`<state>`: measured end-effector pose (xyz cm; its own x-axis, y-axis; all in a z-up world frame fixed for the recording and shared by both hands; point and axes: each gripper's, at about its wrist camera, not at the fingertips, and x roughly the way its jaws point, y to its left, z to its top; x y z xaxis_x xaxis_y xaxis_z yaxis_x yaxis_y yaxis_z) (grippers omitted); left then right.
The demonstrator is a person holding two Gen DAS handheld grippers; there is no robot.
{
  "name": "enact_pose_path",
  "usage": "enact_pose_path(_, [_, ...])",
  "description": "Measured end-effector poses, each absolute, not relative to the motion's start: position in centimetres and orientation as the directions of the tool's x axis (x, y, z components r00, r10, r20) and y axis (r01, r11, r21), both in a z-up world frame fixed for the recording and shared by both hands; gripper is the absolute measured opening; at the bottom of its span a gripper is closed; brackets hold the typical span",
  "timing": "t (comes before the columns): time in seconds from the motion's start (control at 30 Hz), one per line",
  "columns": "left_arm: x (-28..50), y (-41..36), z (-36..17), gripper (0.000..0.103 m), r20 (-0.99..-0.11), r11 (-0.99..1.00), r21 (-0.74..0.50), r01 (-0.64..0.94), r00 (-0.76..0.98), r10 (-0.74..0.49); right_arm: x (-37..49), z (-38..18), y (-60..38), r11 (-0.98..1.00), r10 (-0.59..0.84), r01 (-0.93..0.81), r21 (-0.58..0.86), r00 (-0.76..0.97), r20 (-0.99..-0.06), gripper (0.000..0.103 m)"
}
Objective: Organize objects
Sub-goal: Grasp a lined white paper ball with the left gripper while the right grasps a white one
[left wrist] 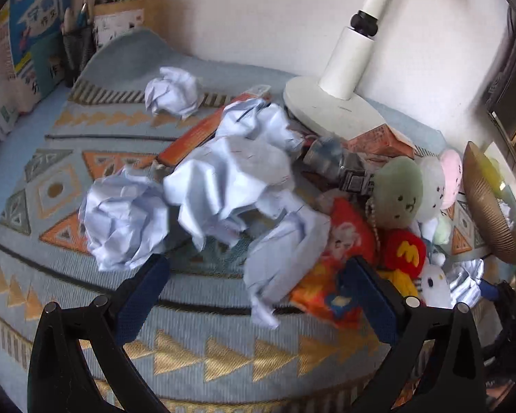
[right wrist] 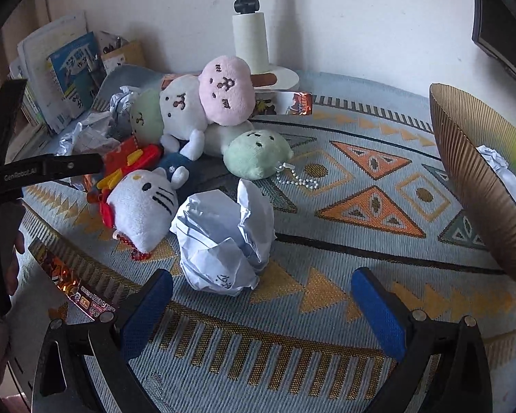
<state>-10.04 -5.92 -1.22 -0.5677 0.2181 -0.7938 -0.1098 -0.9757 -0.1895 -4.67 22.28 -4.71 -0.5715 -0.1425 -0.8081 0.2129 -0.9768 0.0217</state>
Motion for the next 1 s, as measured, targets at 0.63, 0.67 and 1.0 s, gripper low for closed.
enact_pose_path(0.63, [-10.9,-7.5,-1.6,0.102,-0.806,-0.977,-0.213,-0.025,-0.560,0.190,-6.0,-4.9,22.0,-0.979,-0.118,0.204,-0.002,-0.575,-0.809,0.103])
enact_pose_path(0.67, [-11.0,-7.4,-1.6,0.102,-0.807,-0.976,-0.217,-0.017,-0.560,0.189,-6.1,-4.9,22.0,-0.979,-0.118,0.204,-0.002,-0.575,-0.809,0.103])
enact_pose_path(1.0, [-10.3,-7.0,-1.7,0.044,-0.741,-0.928,-0.369,-0.060,-0.584,0.332,-5.4,-4.1,22.2,-0.976,-0.167,0.214,0.041,-0.613,-0.772,0.057])
